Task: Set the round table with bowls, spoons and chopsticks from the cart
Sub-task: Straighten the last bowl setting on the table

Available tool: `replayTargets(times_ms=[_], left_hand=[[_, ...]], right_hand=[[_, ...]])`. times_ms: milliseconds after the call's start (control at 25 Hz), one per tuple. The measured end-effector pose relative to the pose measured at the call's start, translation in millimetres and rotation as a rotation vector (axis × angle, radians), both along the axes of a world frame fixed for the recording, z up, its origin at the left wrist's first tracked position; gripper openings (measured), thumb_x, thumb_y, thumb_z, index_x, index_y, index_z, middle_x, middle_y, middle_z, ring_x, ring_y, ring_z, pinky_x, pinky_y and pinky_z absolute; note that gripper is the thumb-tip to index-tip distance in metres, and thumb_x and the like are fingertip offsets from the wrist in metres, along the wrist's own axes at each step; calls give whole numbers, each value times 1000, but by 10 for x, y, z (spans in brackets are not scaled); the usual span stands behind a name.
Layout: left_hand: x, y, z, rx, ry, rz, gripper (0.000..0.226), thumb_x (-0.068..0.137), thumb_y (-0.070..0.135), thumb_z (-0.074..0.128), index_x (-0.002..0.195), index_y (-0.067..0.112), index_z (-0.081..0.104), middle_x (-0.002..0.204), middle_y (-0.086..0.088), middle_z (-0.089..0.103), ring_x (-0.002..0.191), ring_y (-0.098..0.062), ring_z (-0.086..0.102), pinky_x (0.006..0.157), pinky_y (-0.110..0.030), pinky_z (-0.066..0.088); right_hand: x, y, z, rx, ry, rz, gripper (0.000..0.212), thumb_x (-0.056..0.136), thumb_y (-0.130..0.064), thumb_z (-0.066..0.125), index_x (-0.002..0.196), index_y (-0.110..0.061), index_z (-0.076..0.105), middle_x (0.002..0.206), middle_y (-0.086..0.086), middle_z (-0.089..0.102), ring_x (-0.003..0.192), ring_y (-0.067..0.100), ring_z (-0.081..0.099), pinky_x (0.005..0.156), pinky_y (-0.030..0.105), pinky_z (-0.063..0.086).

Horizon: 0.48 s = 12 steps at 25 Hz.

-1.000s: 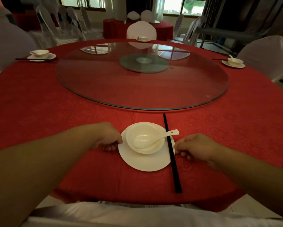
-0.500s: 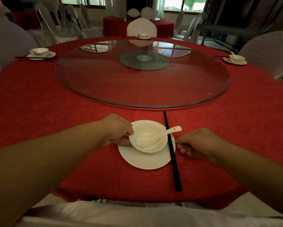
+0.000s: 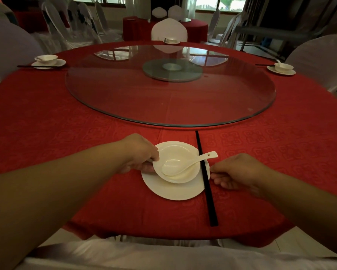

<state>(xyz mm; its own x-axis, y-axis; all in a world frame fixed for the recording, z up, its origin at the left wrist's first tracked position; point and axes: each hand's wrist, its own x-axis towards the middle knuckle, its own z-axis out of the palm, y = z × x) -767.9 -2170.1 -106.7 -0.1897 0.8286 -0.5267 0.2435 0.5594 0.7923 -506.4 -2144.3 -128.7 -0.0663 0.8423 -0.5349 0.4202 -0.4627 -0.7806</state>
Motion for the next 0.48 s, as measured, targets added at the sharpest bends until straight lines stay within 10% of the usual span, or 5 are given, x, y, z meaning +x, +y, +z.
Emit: replayTargets(times_ms=[240, 480], left_hand=[[-213, 45, -51, 62, 235, 68, 10, 92, 4, 64, 96, -5, 67, 91, -18, 68, 81, -28, 69, 84, -44, 63], [-174, -43, -121, -78, 93, 24, 27, 89, -14, 61, 113, -2, 68, 111, -20, 71, 97, -30, 72, 65, -36, 64]], right_hand=[[-3, -5, -22, 14, 3, 13, 10, 84, -4, 72, 87, 5, 76, 76, 16, 77, 55, 14, 69, 49, 23, 56], [15, 2, -56, 28, 43, 6, 10, 86, -4, 71, 90, 5, 75, 83, 20, 78, 60, 17, 71, 55, 27, 59]])
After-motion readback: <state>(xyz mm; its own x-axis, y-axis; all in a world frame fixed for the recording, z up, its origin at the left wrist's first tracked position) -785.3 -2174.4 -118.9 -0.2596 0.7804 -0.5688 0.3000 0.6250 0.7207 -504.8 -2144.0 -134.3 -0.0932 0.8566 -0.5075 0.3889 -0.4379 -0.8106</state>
